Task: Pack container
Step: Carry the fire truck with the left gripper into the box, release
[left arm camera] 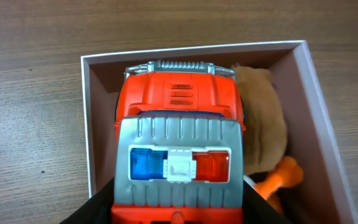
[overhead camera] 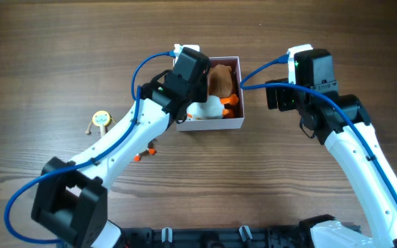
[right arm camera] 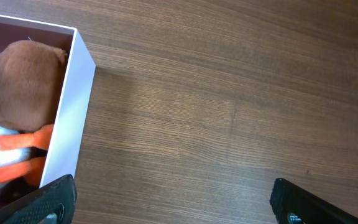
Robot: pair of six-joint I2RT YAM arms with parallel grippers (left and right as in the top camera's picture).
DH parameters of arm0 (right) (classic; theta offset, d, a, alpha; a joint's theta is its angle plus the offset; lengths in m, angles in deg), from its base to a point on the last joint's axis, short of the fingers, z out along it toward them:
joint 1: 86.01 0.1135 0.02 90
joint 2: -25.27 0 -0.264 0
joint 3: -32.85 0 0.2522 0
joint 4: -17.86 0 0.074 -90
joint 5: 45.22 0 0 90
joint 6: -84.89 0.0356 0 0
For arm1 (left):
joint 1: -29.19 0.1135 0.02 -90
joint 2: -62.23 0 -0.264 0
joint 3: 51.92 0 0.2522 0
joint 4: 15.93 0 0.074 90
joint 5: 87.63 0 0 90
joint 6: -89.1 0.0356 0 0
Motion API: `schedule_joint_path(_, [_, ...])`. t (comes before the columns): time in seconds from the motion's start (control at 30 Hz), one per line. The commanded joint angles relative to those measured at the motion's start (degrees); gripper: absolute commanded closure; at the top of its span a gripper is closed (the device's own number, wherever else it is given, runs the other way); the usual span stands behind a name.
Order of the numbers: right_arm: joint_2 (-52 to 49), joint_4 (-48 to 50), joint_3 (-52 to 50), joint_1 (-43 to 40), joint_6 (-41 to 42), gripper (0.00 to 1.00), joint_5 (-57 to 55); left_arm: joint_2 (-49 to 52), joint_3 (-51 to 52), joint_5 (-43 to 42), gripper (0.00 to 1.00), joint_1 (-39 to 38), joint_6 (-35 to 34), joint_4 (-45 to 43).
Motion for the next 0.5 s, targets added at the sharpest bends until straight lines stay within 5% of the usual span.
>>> schedule_joint_path(0.0, [0.37, 0.15, 0.61, -0.02, 1.16, 0.01, -0.96, 2.19, -0.52, 2.93, 0.61, 0.2, 1.09, -1.05])
schedule_joint_path(0.47, [0.37, 0.15, 0.61, -0.02, 1.16, 0.01, -0.96, 4.79, -0.52, 3.04, 0.64, 3.08, -1.4, -2.08])
